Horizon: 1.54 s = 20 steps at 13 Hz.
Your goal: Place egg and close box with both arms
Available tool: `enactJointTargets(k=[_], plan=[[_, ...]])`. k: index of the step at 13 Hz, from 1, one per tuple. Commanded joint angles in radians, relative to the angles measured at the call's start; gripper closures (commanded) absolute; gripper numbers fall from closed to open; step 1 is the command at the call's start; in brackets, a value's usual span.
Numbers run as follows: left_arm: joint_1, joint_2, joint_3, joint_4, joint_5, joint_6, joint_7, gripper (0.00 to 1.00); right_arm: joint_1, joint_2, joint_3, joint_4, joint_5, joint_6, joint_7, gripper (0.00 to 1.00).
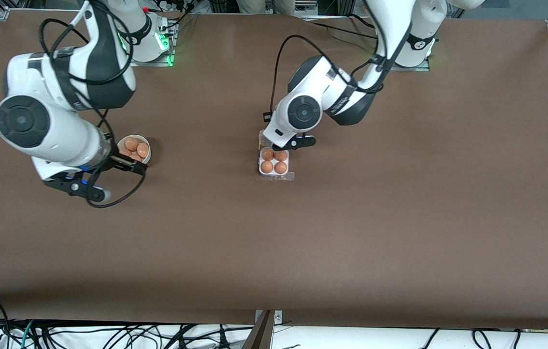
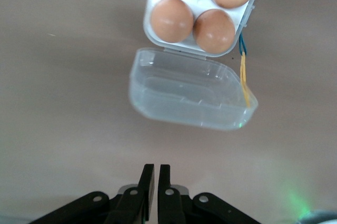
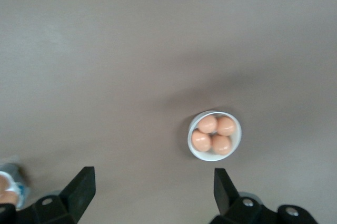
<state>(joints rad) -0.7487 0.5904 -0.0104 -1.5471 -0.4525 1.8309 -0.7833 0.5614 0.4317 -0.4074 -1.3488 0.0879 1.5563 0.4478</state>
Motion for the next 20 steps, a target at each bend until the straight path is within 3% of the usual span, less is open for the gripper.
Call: enactJointTargets(k=[1,3,5,6,9,10,12,13,18,19,20], plan=[[-0.029,0.068,0.015,0.054,-0.020,0.011,-0.022,0.90,0.006,-0.034,-0.082,-0.024,0.045,-0.056,-0.137,0.00],[-0.037,0.086,0.017,0.064,-0.015,0.018,-0.022,0.90,0.006,-0.051,-0.125,-0.029,0.050,-0.082,-0.225,0.00],[-0.028,0.104,0.021,0.085,-0.011,0.030,-0.019,0.89,-0.091,-0.080,-0.099,-0.026,0.055,-0.128,-0.299,0.00],[-0.024,0.109,0.026,0.091,-0.009,0.031,-0.014,0.89,-0.172,-0.102,-0.023,-0.024,0.053,-0.140,-0.320,0.00],[-0.023,0.126,0.058,0.126,-0.008,0.050,-0.010,0.87,-0.530,-0.160,0.307,-0.027,0.014,-0.157,-0.363,0.00],[-0.023,0.135,0.070,0.137,-0.008,0.071,-0.010,0.86,-0.595,-0.180,0.365,-0.035,-0.012,-0.163,-0.386,0.00],[-0.021,0.134,0.096,0.156,-0.006,0.077,-0.008,0.83,-0.653,-0.237,0.387,-0.090,-0.036,-0.170,-0.478,0.00],[-0.021,0.129,0.116,0.160,0.009,0.076,-0.008,0.76,-0.670,-0.275,0.390,-0.134,-0.072,-0.154,-0.501,0.00],[-0.020,0.097,0.275,0.234,0.165,0.064,-0.008,0.11,-0.644,-0.372,0.415,-0.300,-0.123,0.013,-0.445,0.00],[-0.018,0.094,0.305,0.252,0.202,0.064,-0.008,0.03,-0.644,-0.372,0.410,-0.294,-0.119,0.007,-0.454,0.00],[-0.017,0.088,0.323,0.274,0.242,0.064,-0.007,0.00,-0.644,-0.369,0.400,-0.283,-0.111,0.005,-0.463,0.00]])
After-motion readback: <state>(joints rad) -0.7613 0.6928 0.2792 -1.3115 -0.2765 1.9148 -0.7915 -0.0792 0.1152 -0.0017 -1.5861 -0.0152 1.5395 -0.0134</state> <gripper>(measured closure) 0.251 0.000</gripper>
